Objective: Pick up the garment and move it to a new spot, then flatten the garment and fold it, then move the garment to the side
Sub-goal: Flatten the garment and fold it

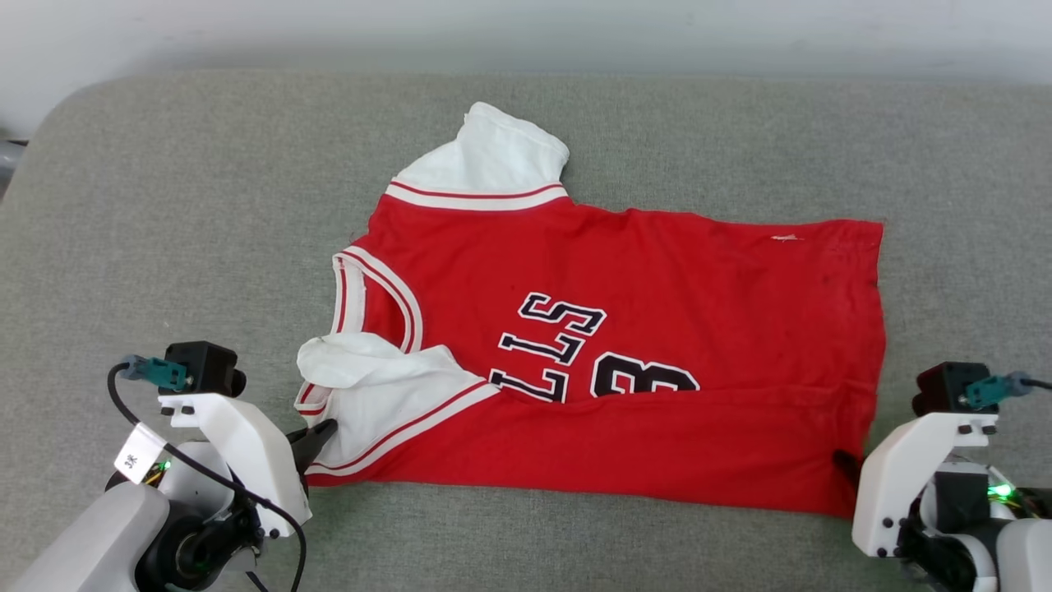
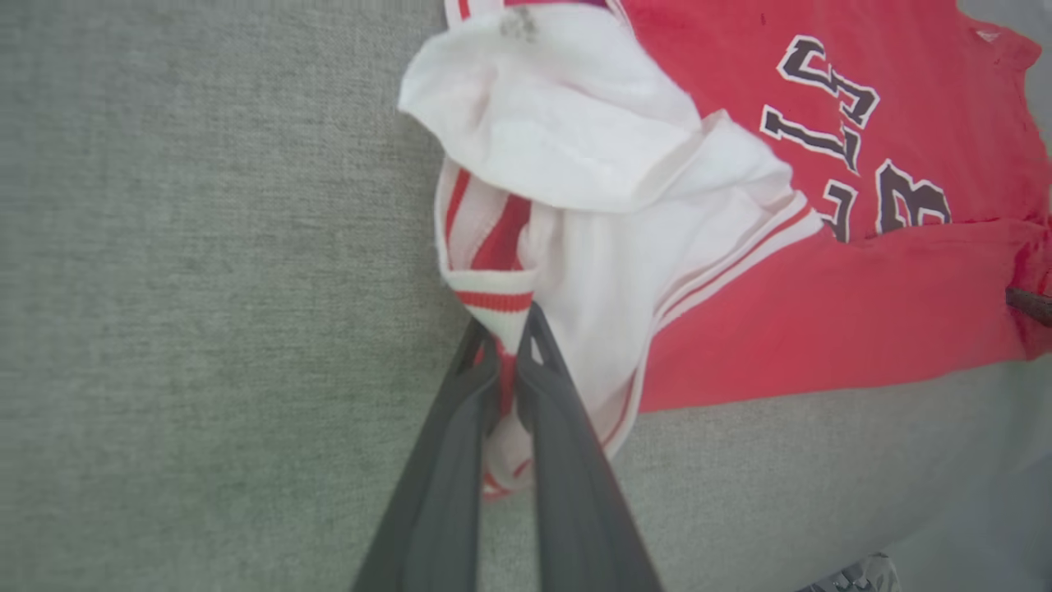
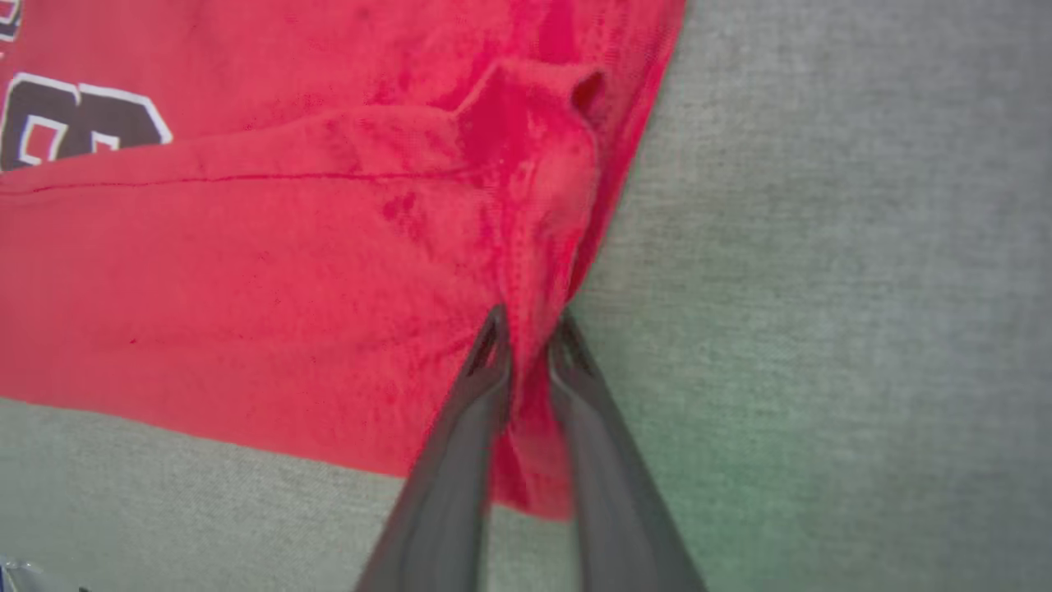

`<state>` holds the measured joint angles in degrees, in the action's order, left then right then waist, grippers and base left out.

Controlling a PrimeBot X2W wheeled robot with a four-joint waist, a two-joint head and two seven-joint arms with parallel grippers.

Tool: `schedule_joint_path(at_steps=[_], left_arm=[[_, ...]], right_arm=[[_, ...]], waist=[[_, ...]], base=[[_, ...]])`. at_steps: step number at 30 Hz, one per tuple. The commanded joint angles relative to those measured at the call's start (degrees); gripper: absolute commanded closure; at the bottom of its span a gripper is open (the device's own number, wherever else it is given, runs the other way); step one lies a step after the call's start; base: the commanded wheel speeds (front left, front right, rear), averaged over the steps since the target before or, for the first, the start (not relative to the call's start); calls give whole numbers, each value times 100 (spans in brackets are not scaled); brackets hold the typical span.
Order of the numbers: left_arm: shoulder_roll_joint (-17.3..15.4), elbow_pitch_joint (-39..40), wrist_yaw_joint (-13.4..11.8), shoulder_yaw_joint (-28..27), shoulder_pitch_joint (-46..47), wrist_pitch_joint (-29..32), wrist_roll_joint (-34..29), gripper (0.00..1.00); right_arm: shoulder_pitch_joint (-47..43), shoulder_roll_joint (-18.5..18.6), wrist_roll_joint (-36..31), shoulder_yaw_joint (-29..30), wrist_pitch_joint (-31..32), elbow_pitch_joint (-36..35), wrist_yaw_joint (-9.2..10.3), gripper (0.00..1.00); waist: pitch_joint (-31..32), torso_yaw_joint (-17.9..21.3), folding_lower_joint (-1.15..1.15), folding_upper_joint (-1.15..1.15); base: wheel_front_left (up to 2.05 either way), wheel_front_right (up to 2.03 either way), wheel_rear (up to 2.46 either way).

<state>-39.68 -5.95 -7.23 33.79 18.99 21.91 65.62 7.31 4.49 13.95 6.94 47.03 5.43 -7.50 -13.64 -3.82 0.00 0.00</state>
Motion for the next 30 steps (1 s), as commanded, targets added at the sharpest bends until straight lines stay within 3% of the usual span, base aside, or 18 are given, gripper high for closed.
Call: schedule_joint_path(at_steps=[1,9,15,21,26,27,28,30], left_arm=[[2,-17,0,-12,-83,-46,-20,100],[-61,111,-141,17,-411,-109,7,100],[-162,350,-382,44,-954,-116,132,100],[-204,453,-527,87,-1454,-61,325,100],[-25,292,-460,118,-1547,-156,409,100],[29,249,-434,135,-1515,-194,392,53],[81,200,-395,137,-1470,-220,392,0],[137,89,-339,143,-1351,-297,318,0]], right_arm=[[-44,-85,32,-57,22,82,3,100],[-338,71,122,-92,44,-408,3,100],[-951,147,274,7,246,-817,3,100],[-1603,30,316,220,441,-1164,3,100],[-1819,-58,370,255,360,-1112,3,100],[-1865,-69,349,247,308,-1057,3,67],[-1902,-89,371,243,239,-1007,3,0],[-1898,-116,400,184,-54,-978,3,0]], waist=[[106,2,0,0],[740,-37,0,0],[1170,-125,0,0],[1293,-147,0,0],[1220,-122,0,0],[1202,-121,0,0],[1187,-125,0,0],[1170,-134,0,0]], base=[[0,0,0],[0,0,0],[0,0,0],[0,0,0],[0,0,0],[0,0,0],[0,0,0],[0,0,0]])
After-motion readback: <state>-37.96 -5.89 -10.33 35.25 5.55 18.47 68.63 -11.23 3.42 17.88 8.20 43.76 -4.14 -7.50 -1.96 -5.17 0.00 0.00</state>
